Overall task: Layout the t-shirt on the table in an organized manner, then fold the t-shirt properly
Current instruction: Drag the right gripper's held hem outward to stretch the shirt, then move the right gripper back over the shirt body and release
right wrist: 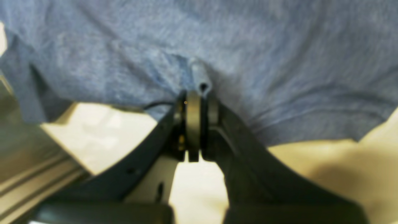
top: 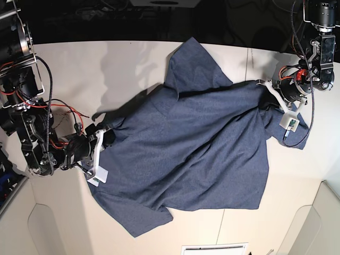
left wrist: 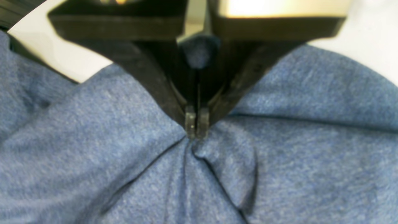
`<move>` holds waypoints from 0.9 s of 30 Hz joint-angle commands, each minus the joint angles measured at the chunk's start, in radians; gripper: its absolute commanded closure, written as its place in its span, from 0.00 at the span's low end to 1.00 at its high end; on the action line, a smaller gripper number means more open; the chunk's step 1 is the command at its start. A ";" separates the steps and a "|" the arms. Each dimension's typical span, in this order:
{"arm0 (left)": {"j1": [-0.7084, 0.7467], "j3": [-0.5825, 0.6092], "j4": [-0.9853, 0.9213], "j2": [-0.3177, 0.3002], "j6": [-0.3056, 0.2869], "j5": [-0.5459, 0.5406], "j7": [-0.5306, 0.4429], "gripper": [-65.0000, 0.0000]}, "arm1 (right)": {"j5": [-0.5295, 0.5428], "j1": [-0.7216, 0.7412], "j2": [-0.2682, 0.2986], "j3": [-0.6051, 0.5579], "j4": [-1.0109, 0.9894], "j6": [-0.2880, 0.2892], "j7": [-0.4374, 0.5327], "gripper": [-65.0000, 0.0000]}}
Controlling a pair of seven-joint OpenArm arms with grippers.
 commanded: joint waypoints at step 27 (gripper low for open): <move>0.028 0.008 -0.026 -0.005 0.060 0.116 0.163 1.00 | 0.539 -0.045 0.118 0.125 0.052 0.059 -0.039 1.00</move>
